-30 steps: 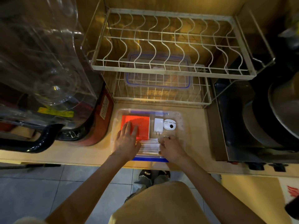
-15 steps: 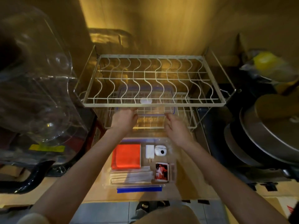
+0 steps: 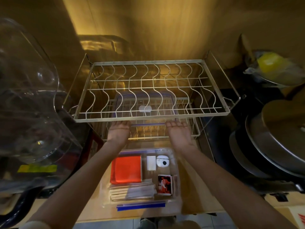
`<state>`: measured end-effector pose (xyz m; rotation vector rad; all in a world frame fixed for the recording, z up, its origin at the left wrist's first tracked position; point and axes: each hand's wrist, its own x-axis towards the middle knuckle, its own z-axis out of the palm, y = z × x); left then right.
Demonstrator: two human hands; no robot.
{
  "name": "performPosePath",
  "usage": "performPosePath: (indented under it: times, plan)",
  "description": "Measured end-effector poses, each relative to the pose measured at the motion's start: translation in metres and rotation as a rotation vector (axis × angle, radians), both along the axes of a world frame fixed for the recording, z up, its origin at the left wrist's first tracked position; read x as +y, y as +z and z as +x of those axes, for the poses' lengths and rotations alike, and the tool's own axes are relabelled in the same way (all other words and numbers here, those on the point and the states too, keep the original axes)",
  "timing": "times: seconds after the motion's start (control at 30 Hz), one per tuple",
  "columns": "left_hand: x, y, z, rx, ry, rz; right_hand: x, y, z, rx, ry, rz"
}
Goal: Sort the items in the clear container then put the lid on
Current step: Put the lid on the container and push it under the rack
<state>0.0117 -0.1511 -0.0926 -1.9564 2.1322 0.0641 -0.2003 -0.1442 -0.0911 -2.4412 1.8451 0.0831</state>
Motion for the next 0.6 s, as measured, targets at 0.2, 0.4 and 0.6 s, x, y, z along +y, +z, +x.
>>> performPosePath:
  times: [0.2,0.4,0.6]
  plan:
    - [0.000,0.005,0.002,-0.082,-0.062,0.052,-0.004,0.002,0.000,0.040,0.025,-0.012]
    - [0.011,-0.004,0.017,0.058,-0.100,-0.158,0.006,0.006,0.001,-0.016,0.005,-0.096]
    - [0.038,0.009,0.024,0.135,-0.219,-0.302,0.037,0.005,-0.008,-0.150,-0.043,-0.215]
